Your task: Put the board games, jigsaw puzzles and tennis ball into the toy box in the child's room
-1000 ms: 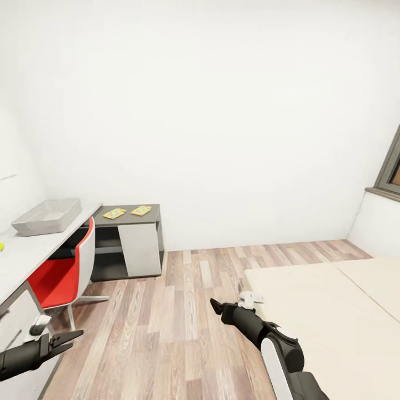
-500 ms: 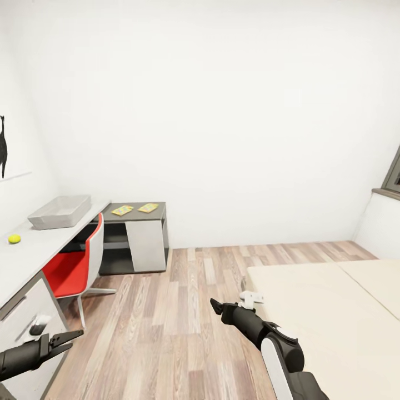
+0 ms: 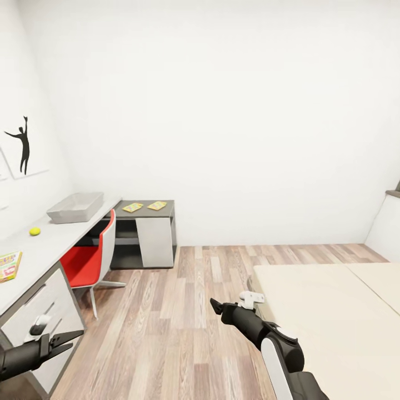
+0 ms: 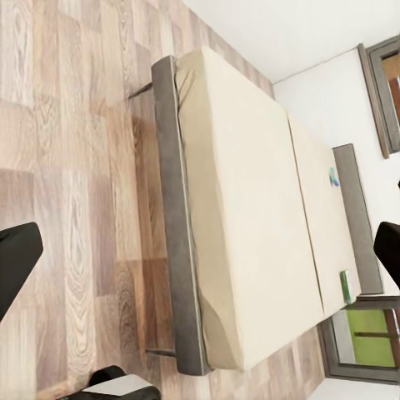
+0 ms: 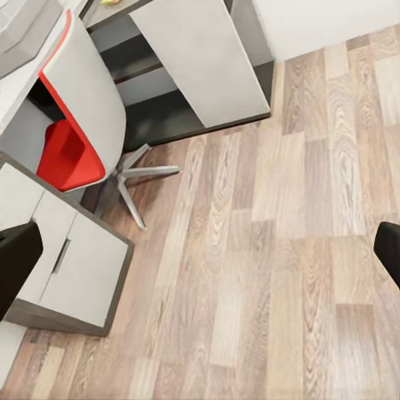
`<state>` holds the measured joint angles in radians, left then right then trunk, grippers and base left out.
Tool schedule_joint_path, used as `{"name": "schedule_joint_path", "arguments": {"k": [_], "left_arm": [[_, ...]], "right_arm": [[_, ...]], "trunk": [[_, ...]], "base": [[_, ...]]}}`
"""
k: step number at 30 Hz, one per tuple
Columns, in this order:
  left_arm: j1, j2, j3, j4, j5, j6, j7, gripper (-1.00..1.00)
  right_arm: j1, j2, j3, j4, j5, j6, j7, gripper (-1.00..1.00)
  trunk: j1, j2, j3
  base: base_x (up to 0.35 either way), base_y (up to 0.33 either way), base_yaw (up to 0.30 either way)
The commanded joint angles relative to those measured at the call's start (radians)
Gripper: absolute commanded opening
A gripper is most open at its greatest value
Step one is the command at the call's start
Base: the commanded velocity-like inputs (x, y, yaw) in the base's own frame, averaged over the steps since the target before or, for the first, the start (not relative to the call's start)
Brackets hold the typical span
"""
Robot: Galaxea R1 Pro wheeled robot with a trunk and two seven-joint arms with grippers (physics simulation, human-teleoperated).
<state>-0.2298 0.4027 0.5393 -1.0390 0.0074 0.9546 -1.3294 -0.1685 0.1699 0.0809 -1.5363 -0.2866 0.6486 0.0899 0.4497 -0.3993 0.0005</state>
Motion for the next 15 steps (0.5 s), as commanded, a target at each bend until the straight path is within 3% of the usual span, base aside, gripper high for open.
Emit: {"name": "schedule_joint_path", "arguments": {"k": [1, 15], "left_arm": [[0.0, -0.001, 0.001, 0.0, 0.0, 0.01, -0.003, 1.0], [0.0, -0.011, 0.001, 0.0, 0.0, 0.01, -0.002, 1.0]], "right_arm": [[0.0, 0.0, -0.001, -0.001, 0.001, 0.005, 0.004, 1.0], [0.0, 0.0, -0.001, -0.001, 0.001, 0.005, 0.004, 1.0]], "trunk": [[0.0, -0.001, 0.0], [0.0, -0.001, 0.0]], "base": [[-0.02, -0.014, 0.008], [-0.06, -0.043, 0.108]]}}
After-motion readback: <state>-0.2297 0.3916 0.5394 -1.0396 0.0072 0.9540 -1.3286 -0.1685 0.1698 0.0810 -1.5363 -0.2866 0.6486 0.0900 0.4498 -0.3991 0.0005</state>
